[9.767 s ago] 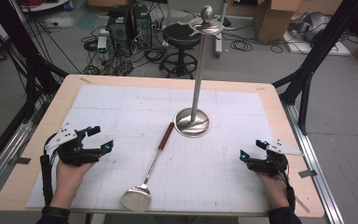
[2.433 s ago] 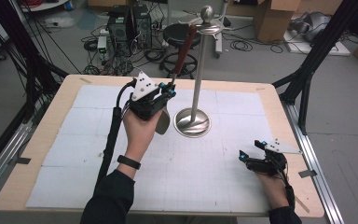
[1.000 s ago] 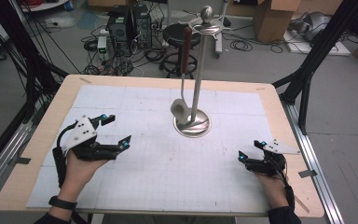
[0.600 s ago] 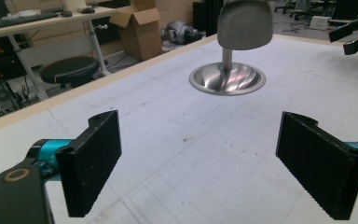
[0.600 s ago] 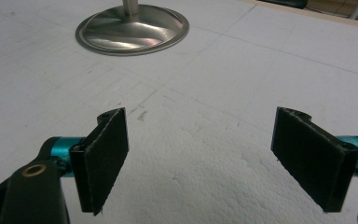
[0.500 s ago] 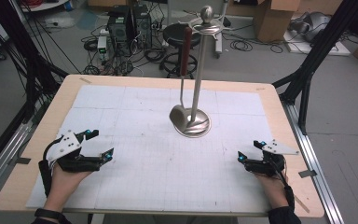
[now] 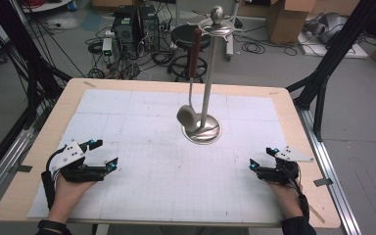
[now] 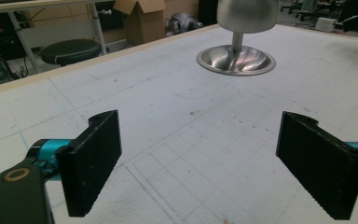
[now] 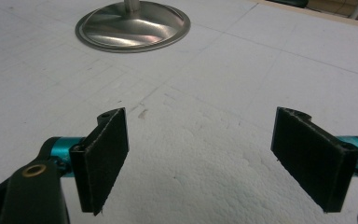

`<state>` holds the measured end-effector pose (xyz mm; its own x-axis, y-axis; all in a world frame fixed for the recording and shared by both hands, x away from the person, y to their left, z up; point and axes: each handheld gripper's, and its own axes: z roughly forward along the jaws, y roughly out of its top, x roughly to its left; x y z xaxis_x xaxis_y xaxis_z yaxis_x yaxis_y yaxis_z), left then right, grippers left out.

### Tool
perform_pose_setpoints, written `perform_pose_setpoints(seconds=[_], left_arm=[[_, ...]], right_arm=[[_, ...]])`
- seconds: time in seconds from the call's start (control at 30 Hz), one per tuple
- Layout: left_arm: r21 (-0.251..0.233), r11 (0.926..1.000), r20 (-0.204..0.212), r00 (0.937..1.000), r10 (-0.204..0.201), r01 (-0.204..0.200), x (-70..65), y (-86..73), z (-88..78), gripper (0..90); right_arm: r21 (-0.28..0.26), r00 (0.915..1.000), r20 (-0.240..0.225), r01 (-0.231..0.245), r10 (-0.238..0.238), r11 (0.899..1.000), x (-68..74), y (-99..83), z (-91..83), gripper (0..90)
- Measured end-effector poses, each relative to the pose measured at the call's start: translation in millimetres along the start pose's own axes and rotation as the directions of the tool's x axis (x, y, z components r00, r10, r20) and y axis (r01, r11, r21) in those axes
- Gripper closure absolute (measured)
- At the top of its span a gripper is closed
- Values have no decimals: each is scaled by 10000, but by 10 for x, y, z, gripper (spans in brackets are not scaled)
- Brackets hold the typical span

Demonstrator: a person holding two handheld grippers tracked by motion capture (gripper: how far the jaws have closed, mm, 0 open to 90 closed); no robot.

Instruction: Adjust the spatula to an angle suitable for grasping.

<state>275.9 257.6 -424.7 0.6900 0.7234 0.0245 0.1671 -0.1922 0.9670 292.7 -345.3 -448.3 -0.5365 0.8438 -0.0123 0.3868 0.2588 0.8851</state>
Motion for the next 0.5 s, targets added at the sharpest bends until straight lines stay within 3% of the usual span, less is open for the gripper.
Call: perform_pose_setpoints(seconds=[0.5], left_arm=[[-2,9999,-114,9998,164,-164,9,-35,32,147]], right_arm=[[104,9996,-32,-262,263,9996,-24,5,13,182]])
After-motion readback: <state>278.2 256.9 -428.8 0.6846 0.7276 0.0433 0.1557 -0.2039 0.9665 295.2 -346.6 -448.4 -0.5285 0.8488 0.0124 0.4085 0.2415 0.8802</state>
